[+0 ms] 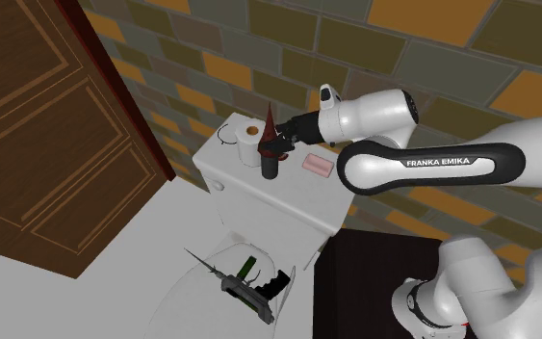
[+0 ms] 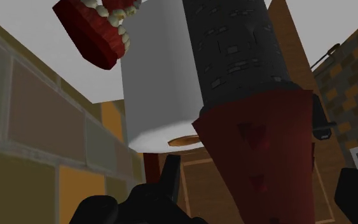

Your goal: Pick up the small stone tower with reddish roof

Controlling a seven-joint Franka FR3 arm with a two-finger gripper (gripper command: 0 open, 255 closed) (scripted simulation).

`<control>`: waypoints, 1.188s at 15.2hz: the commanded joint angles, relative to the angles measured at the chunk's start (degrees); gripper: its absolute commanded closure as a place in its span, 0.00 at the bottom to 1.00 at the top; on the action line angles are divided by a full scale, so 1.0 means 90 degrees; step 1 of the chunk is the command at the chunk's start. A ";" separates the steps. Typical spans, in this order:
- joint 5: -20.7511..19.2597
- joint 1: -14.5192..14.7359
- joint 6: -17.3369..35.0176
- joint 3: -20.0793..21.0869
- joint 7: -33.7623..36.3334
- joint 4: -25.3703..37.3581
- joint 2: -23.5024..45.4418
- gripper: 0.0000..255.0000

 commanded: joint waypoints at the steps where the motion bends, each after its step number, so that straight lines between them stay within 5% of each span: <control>1: 0.0071 0.0214 0.0190 -0.0207 -0.0122 -0.0098 0.0018 0.00; 3: 0.0085 0.0278 0.0241 -0.0270 -0.0153 -0.0126 0.0020 0.00; 4: 0.0084 0.0275 0.0239 -0.0268 -0.0153 -0.0125 0.0019 1.00; 13: 0.0085 0.0279 0.0242 -0.0271 -0.0154 -0.0125 0.0020 1.00; 18: -0.0067 -0.0223 -0.0201 0.0225 0.0135 0.0125 -0.0010 1.00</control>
